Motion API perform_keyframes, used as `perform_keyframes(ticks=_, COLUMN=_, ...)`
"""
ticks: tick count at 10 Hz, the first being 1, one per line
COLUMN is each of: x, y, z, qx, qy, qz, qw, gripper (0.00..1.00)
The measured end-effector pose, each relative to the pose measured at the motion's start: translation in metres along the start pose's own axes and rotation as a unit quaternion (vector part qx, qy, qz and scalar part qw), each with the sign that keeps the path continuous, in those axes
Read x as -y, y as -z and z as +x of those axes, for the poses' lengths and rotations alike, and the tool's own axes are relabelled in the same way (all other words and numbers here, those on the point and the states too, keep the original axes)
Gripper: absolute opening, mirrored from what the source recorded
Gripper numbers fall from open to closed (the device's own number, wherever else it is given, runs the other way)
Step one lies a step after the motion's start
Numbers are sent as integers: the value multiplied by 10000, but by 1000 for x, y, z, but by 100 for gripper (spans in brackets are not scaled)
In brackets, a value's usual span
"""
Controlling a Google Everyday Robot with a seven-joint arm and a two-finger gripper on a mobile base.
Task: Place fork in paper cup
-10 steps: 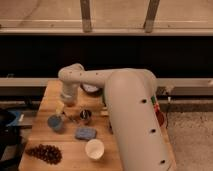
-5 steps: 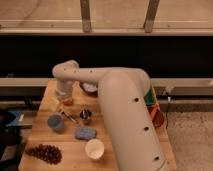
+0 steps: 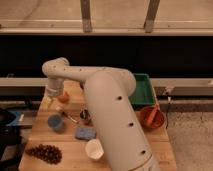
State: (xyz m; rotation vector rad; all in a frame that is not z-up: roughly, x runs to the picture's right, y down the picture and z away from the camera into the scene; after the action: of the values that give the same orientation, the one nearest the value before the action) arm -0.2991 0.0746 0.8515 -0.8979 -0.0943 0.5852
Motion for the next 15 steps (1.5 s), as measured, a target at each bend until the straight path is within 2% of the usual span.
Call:
perform_keyframes(ticks=3, x=-6, y=-12, z=3, qx=-135, qy=2, qz=-72, qw=9999, gripper=80)
perform_keyframes(ticks=10, x=2, y=-37, z=37, qx=-547, qy=-522, qz=-52, qw=9971, gripper=80)
perform_keyframes(ticks=15, x=10, y=-43, z=33, qx=-618, qy=-570, qz=73, qw=9964, gripper=80)
